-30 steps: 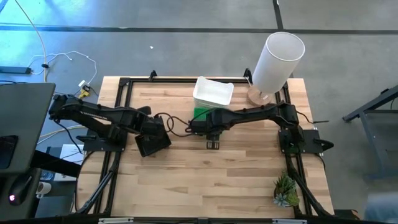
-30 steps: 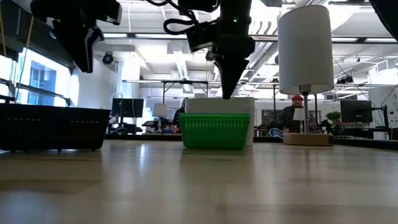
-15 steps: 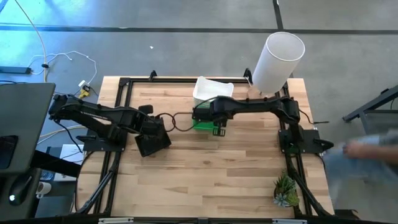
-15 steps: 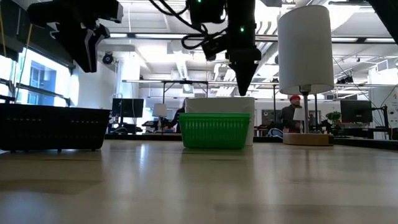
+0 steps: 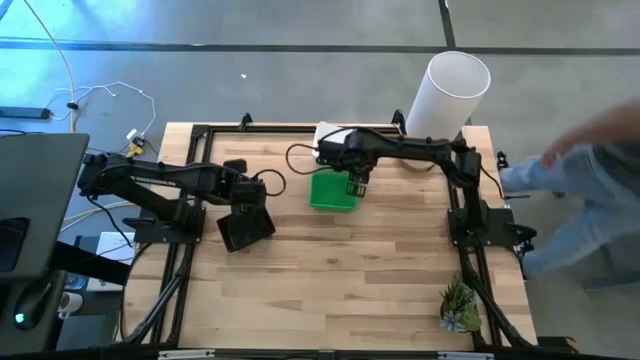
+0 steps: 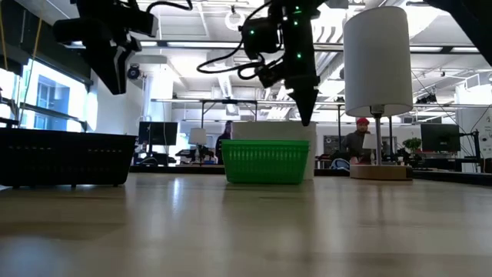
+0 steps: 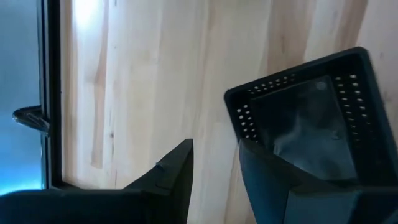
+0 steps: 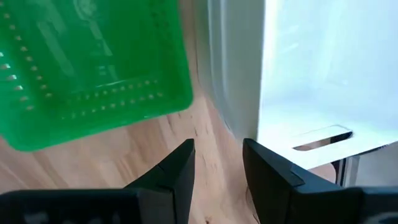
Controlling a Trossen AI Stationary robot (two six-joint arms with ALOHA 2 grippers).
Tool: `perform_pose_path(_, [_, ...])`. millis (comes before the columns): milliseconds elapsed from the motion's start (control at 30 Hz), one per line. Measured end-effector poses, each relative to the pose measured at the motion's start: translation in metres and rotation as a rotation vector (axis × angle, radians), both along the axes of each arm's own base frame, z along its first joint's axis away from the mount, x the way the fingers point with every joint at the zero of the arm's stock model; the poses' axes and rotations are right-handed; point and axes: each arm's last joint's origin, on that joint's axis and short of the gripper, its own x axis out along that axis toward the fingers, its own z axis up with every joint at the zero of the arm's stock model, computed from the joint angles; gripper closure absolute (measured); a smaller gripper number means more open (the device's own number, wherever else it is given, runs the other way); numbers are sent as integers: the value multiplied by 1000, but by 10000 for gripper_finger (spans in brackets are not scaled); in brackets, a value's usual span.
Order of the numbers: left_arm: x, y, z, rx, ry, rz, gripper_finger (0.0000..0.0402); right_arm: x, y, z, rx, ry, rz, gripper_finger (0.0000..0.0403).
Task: Stack baskets by color
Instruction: Adjust the white bins
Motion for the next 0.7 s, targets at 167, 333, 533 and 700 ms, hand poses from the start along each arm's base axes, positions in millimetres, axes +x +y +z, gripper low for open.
perform_pose_path(167, [-1, 8, 0, 3, 10, 16, 284, -3, -14, 0, -26, 2, -27, 279])
perform_pose_path(333, [-2, 14, 0, 4, 15, 33, 284, -6, -23, 1, -72, 13, -48, 279])
perform_pose_path(533, [-3, 18, -1, -69, 13, 24, 284, -7, -27, 1, -72, 7, -49, 279])
perform_pose_path(700, [-3, 17, -1, -143, 5, 26, 284, -3, -16, 0, -70, 7, -20, 279])
